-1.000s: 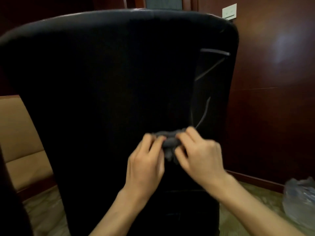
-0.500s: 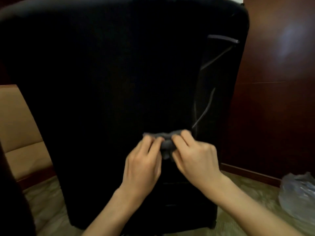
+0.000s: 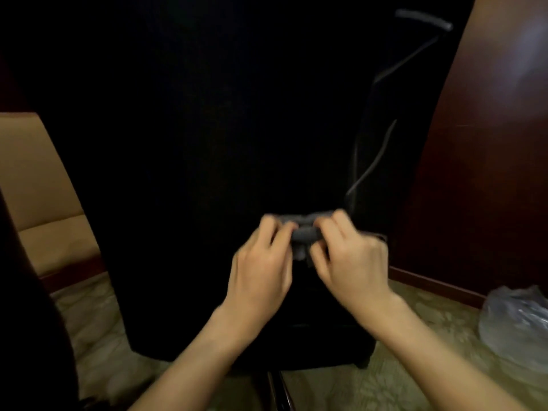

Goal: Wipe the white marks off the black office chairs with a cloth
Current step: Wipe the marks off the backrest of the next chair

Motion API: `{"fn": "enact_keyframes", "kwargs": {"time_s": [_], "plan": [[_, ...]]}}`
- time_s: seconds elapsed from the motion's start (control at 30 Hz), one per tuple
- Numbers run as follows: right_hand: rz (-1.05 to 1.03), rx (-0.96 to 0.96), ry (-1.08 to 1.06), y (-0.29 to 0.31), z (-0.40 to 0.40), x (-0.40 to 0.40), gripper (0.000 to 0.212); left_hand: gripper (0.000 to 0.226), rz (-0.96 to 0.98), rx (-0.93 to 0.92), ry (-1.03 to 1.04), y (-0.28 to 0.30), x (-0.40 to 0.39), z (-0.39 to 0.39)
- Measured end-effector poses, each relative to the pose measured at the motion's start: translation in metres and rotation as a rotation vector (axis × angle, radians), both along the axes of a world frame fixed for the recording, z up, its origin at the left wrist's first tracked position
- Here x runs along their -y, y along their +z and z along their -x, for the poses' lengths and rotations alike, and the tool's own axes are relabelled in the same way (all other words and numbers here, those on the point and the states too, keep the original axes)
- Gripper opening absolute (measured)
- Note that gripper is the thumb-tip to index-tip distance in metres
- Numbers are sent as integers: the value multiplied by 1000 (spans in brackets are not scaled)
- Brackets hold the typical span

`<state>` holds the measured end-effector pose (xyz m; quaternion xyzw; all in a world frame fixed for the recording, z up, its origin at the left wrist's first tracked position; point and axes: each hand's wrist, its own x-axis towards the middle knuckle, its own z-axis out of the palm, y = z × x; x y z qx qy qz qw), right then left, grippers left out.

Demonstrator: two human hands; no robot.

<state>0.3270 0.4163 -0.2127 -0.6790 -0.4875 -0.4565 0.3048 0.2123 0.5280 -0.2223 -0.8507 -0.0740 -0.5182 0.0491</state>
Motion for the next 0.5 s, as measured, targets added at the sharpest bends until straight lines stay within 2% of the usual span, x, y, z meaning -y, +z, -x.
{"fn": "enact_keyframes", "kwargs": {"time_s": [0.1, 0.17, 0.27, 0.4, 0.5], "plan": [[156, -96, 11, -77, 0, 3, 25, 35, 88, -168, 21, -74, -1, 5], [193, -162, 36, -100, 0, 5, 27, 36, 165, -213, 10, -92, 3, 7], [89, -163, 79, -72, 0, 5, 28, 33, 162, -70, -10, -67, 9, 4], [-183, -86, 114, 5, 5, 4, 22, 31, 81, 197, -40, 7, 15, -2], [-205, -102, 105, 10, 0, -4, 19, 30, 95, 188, -45, 14, 12, -8]]}}
